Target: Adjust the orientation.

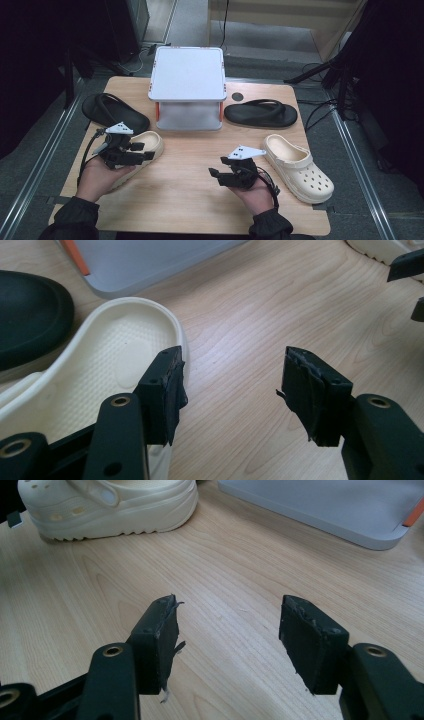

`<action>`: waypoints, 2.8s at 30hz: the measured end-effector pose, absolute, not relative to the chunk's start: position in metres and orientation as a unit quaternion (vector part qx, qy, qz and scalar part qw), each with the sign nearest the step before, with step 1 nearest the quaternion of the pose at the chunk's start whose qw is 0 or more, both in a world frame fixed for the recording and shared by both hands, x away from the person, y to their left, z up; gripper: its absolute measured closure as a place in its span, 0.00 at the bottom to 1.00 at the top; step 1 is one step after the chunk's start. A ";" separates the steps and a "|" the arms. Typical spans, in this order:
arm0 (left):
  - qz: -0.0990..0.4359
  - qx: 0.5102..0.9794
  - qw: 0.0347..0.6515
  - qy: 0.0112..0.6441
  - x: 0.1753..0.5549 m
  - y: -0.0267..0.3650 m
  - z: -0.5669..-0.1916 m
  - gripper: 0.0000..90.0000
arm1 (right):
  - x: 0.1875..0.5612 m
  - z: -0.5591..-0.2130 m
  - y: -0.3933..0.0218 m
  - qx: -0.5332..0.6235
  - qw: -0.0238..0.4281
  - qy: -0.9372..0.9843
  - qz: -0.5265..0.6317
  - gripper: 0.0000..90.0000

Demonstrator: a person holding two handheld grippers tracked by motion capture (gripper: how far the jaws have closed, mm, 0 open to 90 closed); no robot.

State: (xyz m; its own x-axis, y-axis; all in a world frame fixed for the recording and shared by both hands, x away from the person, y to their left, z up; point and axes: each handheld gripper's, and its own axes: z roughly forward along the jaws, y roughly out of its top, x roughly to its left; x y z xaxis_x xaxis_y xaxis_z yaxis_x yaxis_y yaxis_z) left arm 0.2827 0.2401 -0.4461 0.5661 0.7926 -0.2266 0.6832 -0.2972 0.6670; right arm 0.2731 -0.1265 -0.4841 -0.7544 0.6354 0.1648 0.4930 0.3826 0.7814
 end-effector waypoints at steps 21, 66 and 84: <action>0.105 0.769 0.359 0.518 0.279 0.300 -0.426 0.49 | 0.282 -0.489 -0.111 0.317 0.062 0.840 0.436 0.50; 0.081 0.810 0.253 0.523 0.335 0.315 -0.465 0.84 | 0.288 -0.491 -0.097 0.299 0.059 0.854 0.423 0.50; 0.105 0.818 0.299 0.480 0.314 0.299 -0.411 0.85 | 0.288 -0.491 -0.102 0.308 0.061 0.848 0.427 0.50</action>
State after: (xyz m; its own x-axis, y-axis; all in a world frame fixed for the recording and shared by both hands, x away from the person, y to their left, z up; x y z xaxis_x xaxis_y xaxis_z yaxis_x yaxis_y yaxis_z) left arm 0.3139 0.2987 -0.4108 0.5169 0.8482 -0.1159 0.7228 -0.3598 0.5900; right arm 0.2876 -0.1016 -0.4910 -0.8029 0.5744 0.1593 0.4702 0.4460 0.7616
